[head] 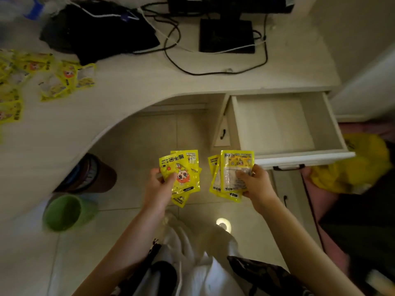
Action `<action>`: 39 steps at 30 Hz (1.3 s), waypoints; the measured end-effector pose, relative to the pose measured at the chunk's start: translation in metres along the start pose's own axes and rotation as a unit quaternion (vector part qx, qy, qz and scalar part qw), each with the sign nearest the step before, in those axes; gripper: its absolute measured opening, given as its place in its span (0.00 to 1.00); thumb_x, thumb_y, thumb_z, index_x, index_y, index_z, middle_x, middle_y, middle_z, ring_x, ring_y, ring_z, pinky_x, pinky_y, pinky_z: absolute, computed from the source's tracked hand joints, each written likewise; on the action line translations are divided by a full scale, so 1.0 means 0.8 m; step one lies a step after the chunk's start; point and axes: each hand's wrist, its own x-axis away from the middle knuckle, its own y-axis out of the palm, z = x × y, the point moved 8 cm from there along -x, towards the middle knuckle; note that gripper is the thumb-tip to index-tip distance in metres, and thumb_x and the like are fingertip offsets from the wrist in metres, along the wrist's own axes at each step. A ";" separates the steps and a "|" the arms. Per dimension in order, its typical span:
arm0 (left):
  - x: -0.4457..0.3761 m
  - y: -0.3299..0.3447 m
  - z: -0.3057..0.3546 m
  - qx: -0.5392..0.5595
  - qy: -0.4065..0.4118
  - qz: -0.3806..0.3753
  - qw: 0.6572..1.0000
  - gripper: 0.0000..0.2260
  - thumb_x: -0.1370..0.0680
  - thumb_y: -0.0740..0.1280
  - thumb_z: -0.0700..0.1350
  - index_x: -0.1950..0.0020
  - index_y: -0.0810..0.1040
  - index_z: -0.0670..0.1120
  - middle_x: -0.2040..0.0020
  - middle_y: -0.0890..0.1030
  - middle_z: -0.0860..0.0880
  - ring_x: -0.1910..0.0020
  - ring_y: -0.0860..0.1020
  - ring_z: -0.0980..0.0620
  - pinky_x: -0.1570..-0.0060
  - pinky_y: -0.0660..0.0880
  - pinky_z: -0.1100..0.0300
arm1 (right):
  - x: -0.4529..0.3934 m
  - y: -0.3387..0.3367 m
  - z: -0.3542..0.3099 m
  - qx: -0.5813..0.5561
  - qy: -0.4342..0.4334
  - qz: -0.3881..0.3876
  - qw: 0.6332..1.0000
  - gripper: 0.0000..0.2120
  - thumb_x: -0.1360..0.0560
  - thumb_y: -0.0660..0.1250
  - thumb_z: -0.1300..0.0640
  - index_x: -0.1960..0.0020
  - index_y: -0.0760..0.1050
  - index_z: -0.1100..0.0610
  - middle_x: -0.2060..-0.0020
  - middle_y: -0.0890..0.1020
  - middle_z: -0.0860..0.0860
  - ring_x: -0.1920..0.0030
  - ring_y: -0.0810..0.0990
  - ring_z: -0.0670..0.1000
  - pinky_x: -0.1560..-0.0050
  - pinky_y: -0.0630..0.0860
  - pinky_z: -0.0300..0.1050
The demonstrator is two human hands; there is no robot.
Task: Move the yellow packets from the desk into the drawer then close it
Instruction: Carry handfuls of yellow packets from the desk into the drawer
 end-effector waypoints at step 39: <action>-0.103 0.446 0.061 -0.059 -0.066 -0.052 0.995 0.13 0.22 0.66 0.42 0.40 0.68 0.45 0.49 0.76 0.47 0.53 0.75 0.48 0.54 0.69 0.58 | -0.293 -0.290 -0.088 0.041 0.028 0.081 0.995 0.10 0.23 0.63 0.65 0.42 0.75 0.61 0.48 0.82 0.58 0.47 0.81 0.58 0.45 0.79 0.60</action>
